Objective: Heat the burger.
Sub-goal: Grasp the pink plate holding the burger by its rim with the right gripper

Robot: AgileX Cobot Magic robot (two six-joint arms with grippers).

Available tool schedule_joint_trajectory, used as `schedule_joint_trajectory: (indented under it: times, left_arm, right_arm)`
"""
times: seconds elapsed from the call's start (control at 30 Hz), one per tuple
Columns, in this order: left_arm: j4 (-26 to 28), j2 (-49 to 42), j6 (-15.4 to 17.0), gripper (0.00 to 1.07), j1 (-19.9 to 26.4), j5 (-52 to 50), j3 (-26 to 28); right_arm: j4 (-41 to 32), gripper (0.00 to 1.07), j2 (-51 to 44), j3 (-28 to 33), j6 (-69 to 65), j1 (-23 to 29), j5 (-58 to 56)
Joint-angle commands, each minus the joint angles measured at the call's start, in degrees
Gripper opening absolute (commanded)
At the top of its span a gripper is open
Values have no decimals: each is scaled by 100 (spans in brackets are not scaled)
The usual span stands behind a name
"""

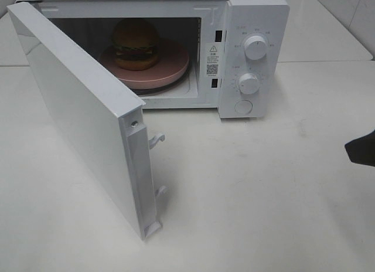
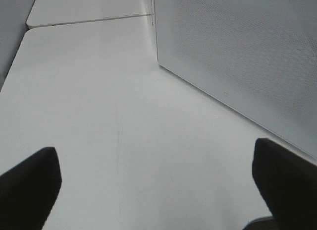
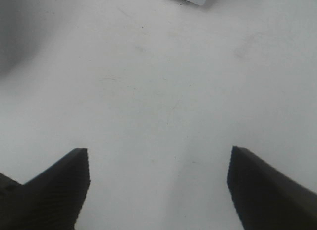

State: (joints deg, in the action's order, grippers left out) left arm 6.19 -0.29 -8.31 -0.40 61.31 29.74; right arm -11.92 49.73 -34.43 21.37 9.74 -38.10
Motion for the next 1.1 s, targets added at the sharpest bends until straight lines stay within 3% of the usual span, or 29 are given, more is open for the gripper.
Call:
schedule_joint_trajectory:
  times: [0.03,0.37,0.83,1.1]
  left_arm:
    - [11,-29,29,98,6,6,-17]
    - [11,-29,29,98,6,6,-17]
    - [11,-29,29,98,6,6,-17]
    - [11,-29,29,98,6,6,-17]
  right_arm:
    - [-149,76,401,-229,516,-17,126]
    - [-138,76,1558,-842,1851,40,201]
    - [-11,77,2727,-1266,5793,888,1467]
    - [361,77,3295,-1816,6446,1209,1438]
